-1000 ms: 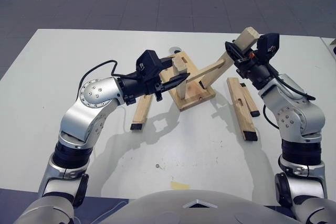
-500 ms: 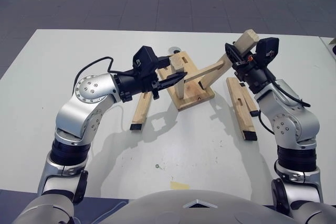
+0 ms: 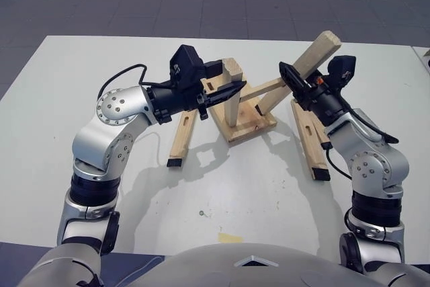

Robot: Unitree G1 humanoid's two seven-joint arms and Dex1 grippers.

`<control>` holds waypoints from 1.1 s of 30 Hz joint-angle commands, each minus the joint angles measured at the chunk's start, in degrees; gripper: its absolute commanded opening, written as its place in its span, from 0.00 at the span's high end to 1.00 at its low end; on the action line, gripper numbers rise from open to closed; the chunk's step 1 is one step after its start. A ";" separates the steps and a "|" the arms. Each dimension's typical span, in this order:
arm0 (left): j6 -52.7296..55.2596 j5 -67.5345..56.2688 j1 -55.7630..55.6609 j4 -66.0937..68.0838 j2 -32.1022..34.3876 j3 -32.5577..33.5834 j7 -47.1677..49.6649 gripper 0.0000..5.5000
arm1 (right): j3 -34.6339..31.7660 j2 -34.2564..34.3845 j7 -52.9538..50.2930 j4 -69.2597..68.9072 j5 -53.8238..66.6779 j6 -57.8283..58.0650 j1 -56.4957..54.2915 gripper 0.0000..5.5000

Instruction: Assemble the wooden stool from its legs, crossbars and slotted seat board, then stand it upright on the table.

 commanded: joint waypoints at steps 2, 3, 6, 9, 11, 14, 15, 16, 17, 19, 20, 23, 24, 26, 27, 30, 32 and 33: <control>1.25 -2.58 -1.53 -0.91 1.12 0.83 -1.81 0.49 | -4.55 1.34 0.73 -4.28 10.68 0.40 -6.24 0.30; 1.48 -3.21 -1.45 -1.01 1.26 1.11 -1.96 0.44 | -5.30 1.01 0.24 -4.15 11.69 0.49 -7.07 0.26; 1.64 -3.93 -1.11 -1.39 1.62 1.37 -2.07 0.36 | -7.22 0.34 -1.15 -3.33 13.25 0.36 -8.95 0.18; 1.80 -4.83 -1.73 -1.48 0.72 2.56 -0.30 0.28 | -8.29 -0.14 -2.04 -3.21 14.30 0.04 -10.51 0.10; 1.80 -5.71 -3.59 -0.48 -0.84 4.71 2.42 0.22 | -9.09 0.42 -3.55 -2.81 15.81 -0.44 -12.99 0.04; 2.10 -8.33 -7.64 1.91 -3.53 8.99 7.48 0.15 | -8.61 1.27 -5.70 -2.31 16.68 -1.21 -18.03 0.02; 2.45 -9.87 -9.25 2.51 -4.50 10.73 9.38 0.11 | -8.51 1.06 -6.12 -2.12 16.87 -1.51 -20.35 0.02; 2.87 -11.80 -10.90 3.08 -5.39 12.51 11.19 0.08 | -8.83 0.63 -6.45 -1.67 17.09 -2.08 -23.14 0.02; 3.21 -13.34 -12.36 3.54 -5.98 14.05 12.75 0.04 | -9.60 0.00 -6.94 -0.74 17.34 -2.88 -26.45 0.02; 3.61 -14.28 -13.86 4.18 -6.07 15.42 14.84 0.02 | -11.74 -1.29 -7.88 1.10 18.19 -4.77 -32.39 0.02; 3.54 -13.52 -13.69 4.38 -5.62 15.19 15.26 0.02 | -13.16 -1.67 -8.82 2.14 19.27 -5.81 -35.53 0.02; 3.58 -11.42 -11.65 4.15 -4.61 13.35 15.71 0.02 | -15.10 -2.09 -10.27 3.21 21.87 -7.43 -39.82 0.02; 3.57 -10.90 -10.71 3.61 -4.53 12.38 15.53 0.02 | -14.45 -1.73 -10.22 2.93 21.51 -7.37 -38.71 0.02; 3.37 -10.04 -9.34 2.65 -4.51 10.69 15.34 0.02 | -12.56 0.59 -11.05 2.83 21.60 -6.69 -34.48 0.02; 3.25 -9.80 -8.98 2.49 -4.69 10.26 15.46 0.02 | -11.03 2.03 -11.26 3.43 20.53 -6.36 -31.51 0.02; 3.01 -9.17 -8.56 2.37 -5.17 9.15 15.85 0.02 | -5.92 5.08 -9.82 5.35 14.80 -6.91 -22.24 0.02; 2.88 -8.79 -8.40 2.67 -4.95 8.70 15.50 0.02 | -5.13 6.72 -9.93 3.00 15.59 -7.24 -20.84 0.02; 2.88 -8.72 -8.32 2.88 -4.86 8.65 15.45 0.02 | -4.55 7.04 -9.08 0.92 16.66 -7.07 -20.78 0.02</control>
